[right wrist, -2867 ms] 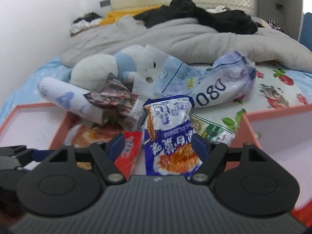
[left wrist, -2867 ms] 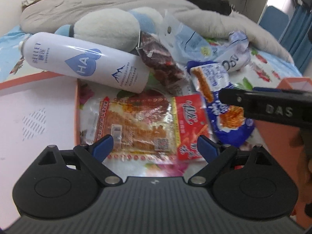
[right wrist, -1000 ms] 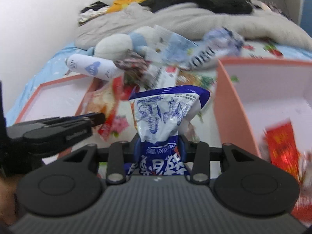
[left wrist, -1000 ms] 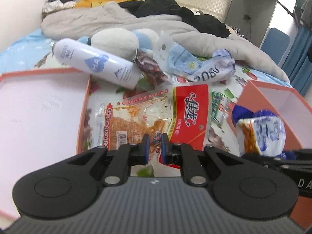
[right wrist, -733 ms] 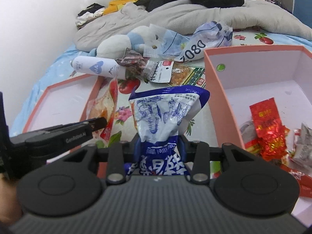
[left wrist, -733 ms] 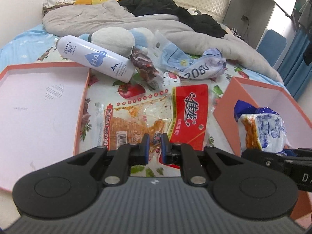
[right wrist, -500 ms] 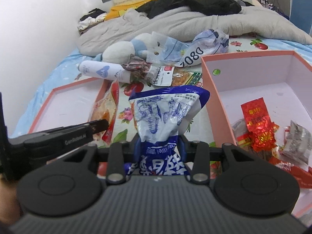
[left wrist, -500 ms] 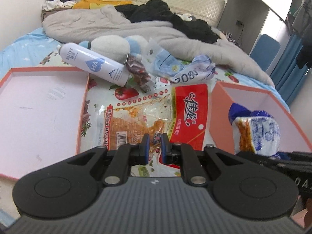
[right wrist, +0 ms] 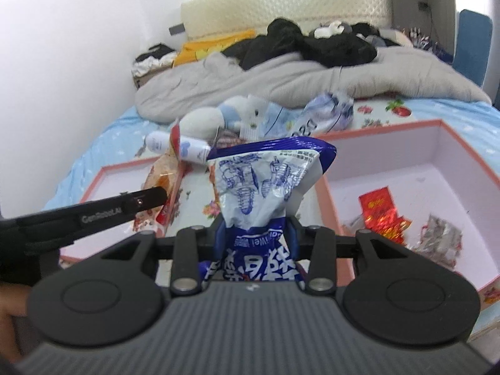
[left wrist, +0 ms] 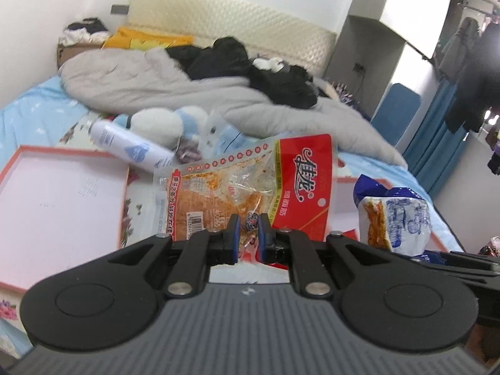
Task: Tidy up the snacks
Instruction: 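Lift both packets and carry them over the deep pink box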
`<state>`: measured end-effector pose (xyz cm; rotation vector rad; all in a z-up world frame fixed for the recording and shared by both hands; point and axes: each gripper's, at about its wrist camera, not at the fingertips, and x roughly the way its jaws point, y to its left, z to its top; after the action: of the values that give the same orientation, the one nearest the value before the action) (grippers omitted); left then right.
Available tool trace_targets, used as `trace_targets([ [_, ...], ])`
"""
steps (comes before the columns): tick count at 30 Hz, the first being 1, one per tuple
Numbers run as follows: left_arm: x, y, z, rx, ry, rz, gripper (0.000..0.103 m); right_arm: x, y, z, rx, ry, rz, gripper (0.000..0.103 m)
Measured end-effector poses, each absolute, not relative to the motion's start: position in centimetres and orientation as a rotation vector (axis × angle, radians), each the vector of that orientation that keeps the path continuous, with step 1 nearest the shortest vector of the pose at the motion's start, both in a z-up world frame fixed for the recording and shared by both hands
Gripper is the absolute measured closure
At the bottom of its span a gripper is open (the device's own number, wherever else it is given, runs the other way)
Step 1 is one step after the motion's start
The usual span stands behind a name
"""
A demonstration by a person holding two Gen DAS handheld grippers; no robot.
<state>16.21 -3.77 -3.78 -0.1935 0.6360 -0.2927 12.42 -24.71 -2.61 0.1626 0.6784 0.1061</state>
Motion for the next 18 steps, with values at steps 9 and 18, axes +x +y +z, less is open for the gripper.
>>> trace_targets([
  [9, 15.6, -7.3, 2.5, -0.212, 0.542, -0.365, 0.089, 12.2, -27.4, 1.2, 0.161, 0.589, 0.071, 0.062],
  [18, 18.4, -13.8, 3.2, -0.158, 0.543, -0.425, 0.089, 13.1, -33.8, 2.9, 0.174, 0.529, -0.029, 0.062],
])
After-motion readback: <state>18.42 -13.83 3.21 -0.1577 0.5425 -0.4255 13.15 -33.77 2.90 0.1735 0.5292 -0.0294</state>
